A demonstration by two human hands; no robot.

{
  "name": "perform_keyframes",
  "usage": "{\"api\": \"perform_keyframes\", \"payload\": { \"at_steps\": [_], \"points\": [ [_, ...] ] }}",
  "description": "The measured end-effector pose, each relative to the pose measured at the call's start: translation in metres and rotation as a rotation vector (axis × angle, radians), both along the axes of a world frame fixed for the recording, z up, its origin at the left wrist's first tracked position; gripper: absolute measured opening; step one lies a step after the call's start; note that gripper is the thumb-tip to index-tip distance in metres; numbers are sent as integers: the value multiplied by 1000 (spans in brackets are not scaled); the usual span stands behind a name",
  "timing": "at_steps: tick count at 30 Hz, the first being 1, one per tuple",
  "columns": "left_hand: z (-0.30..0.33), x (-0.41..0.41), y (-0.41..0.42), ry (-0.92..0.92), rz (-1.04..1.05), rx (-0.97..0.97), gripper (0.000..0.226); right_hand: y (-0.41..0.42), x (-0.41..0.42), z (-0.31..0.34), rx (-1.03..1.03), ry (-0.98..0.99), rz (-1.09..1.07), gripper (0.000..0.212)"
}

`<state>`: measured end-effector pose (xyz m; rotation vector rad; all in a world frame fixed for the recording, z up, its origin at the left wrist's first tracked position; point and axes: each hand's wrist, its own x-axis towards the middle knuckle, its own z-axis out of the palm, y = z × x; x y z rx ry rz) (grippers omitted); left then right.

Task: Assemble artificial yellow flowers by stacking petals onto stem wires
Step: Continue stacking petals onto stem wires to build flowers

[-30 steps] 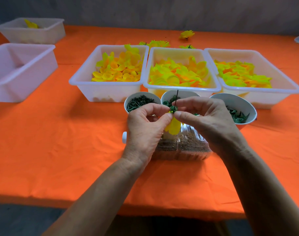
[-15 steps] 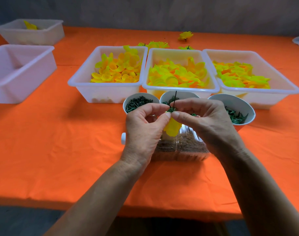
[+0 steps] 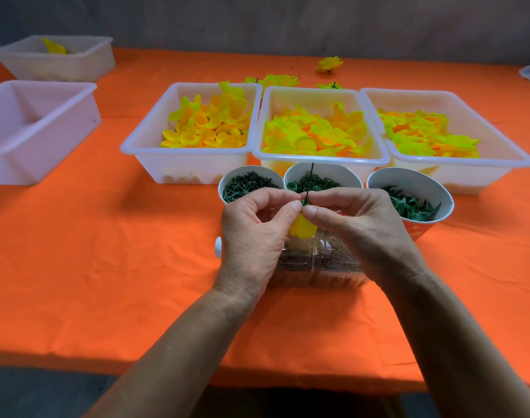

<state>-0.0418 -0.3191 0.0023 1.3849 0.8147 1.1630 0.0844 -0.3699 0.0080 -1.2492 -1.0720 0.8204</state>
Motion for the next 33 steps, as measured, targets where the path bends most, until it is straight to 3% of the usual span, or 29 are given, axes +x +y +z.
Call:
{"api": "perform_keyframes", "payload": {
  "at_steps": [10,17,33],
  "points": [
    [-5,-3,4,26,0,20,16,-4,4,0,-41,-18,-94,27],
    [-8,-2,8,61,12,77,8,-1,-3,4,2,-149,-114,15],
    [-20,-6,7,84,-13,83,15,-3,0,-2,-21,-71,-72,22]
  ]
}}
